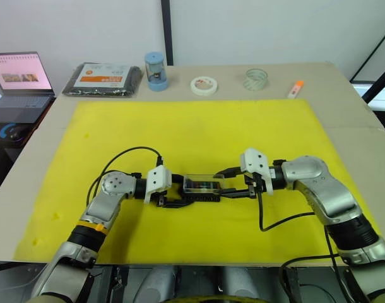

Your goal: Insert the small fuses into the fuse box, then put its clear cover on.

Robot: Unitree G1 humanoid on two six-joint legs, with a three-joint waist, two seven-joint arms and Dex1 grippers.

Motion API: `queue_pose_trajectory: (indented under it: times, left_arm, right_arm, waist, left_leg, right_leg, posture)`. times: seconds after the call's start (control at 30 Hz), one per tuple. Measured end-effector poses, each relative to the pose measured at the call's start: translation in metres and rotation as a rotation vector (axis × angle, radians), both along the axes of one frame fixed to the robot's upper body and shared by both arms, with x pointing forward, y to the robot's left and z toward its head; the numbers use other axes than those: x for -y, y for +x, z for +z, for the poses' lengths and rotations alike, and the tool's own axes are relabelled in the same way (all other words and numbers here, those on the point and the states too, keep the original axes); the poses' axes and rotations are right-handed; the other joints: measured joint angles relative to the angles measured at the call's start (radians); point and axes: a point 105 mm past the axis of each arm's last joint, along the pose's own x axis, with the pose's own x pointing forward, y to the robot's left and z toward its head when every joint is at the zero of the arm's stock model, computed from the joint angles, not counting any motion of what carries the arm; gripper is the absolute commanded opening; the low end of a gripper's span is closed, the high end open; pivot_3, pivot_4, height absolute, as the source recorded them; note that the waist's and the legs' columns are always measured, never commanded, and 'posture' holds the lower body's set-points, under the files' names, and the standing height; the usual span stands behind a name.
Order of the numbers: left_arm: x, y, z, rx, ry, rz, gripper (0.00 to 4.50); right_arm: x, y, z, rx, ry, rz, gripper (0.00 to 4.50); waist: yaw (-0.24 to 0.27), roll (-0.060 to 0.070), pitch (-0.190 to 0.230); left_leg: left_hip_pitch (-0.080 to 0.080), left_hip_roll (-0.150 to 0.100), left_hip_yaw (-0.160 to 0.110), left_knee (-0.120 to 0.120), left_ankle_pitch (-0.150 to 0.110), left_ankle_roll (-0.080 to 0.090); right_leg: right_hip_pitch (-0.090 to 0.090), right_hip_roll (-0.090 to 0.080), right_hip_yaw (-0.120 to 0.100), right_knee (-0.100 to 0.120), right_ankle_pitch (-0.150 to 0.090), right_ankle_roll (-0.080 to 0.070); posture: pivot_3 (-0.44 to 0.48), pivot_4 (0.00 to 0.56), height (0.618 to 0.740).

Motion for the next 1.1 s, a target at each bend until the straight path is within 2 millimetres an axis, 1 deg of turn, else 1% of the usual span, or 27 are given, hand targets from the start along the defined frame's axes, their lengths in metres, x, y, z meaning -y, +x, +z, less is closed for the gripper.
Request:
queue_pose_trajectory:
  times: [0.43,0.57,0.63,0.8,1.1]
  left_arm:
    - [-0.0002,0.0001,-0.0001,0.000,0.001,0.002,2.75]
    - [0.0009,0.0001,0.0002,0.001,-0.002,-0.001,2.75]
    - [0.0013,0.0000,0.0002,0.001,-0.003,-0.001,2.75]
    - [0.0011,0.0001,0.0001,0.002,-0.002,-0.001,2.75]
    - [0.0011,0.0001,0.0001,0.002,-0.001,-0.001,2.75]
  right_arm:
    - [-0.0008,0.0009,0.0006,0.015,0.001,0.015,1.86]
    - [-0.0076,-0.0020,0.0050,-0.039,0.077,0.023,1.86]
    - [-0.0072,-0.0020,0.0066,-0.041,0.084,0.023,1.86]
    - [-0.0030,-0.0010,0.0067,-0.020,0.063,0.021,1.86]
    - [-0.0004,-0.0001,-0.0018,-0.003,0.010,0.032,1.86]
  waist:
    - [0.000,0.000,0.000]
    - [0.001,0.000,0.000]
    - [0.001,0.000,0.000]
    - [0.001,0.000,0.000]
    - [0.001,0.000,0.000]
  left_leg:
    - [0.000,0.000,0.000,0.000,0.000,0.000]
    - [0.000,0.000,0.000,0.000,0.000,0.000]
    - [0.000,0.000,0.000,0.000,0.000,0.000]
    - [0.000,0.000,0.000,0.000,0.000,0.000]
    - [0.000,0.000,0.000,0.000,0.000,0.000]
  right_leg:
    - [0.000,0.000,0.000,0.000,0.000,0.000]
    - [0.000,0.000,0.000,0.000,0.000,0.000]
    - [0.000,0.000,0.000,0.000,0.000,0.000]
    - [0.000,0.000,0.000,0.000,0.000,0.000]
    - [0.000,0.000,0.000,0.000,0.000,0.000]
  posture:
    - [0.000,0.150,0.740]
    - [0.000,0.150,0.740]
    - [0.000,0.150,0.740]
    - [0.000,0.150,0.740]
    - [0.000,0.150,0.740]
